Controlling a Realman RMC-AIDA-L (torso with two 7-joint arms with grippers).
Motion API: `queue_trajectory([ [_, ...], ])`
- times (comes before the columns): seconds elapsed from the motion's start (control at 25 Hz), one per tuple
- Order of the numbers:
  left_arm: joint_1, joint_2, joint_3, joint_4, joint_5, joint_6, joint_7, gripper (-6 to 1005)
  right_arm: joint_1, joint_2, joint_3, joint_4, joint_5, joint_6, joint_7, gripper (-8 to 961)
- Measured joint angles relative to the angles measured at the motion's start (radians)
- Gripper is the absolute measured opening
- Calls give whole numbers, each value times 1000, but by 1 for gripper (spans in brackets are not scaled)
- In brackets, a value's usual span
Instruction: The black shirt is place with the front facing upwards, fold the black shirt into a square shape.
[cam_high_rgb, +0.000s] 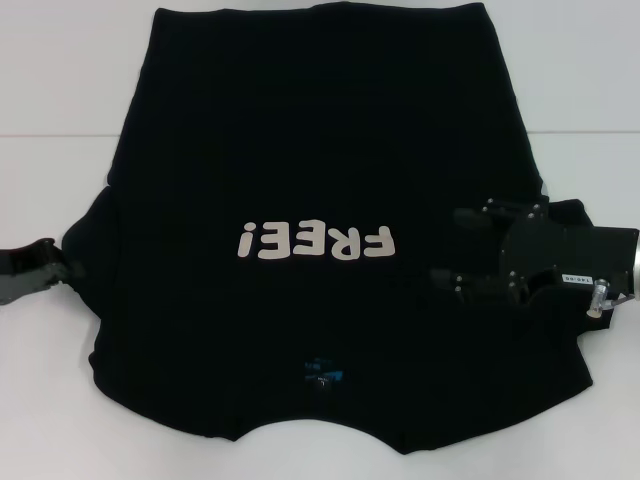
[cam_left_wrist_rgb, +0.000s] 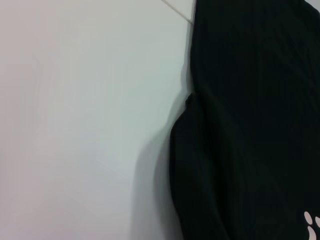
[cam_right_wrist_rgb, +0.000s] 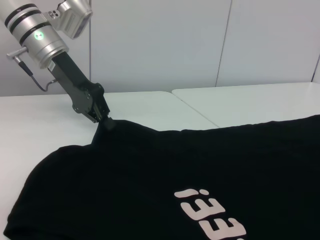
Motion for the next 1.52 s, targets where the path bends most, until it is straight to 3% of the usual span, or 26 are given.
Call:
queue_trajectory([
  [0.24, 18, 5, -9, 63, 15, -14, 0, 3, -2, 0, 0, -1, 1, 0, 7, 885],
  [0.44, 20, 27, -10, 111, 20, -8, -2, 3, -3, 0, 0, -1, 2, 0, 8, 885],
  [0.6, 12, 31, -8, 138, 23, 0, -2, 3, -3, 0, 0, -2, 3, 0, 8, 885],
  [1.2, -91, 53, 30, 163, 98, 71, -53, 2, -6, 0, 0, 1, 3, 0, 3, 884],
  [1.32, -99, 41, 26, 199, 94, 118, -53, 2, -5, 0, 0, 3, 3, 0, 1, 884],
  [1.52, -99, -6, 24, 286, 80, 187, -54, 3, -3, 0, 0, 7, 1, 0, 1, 885],
])
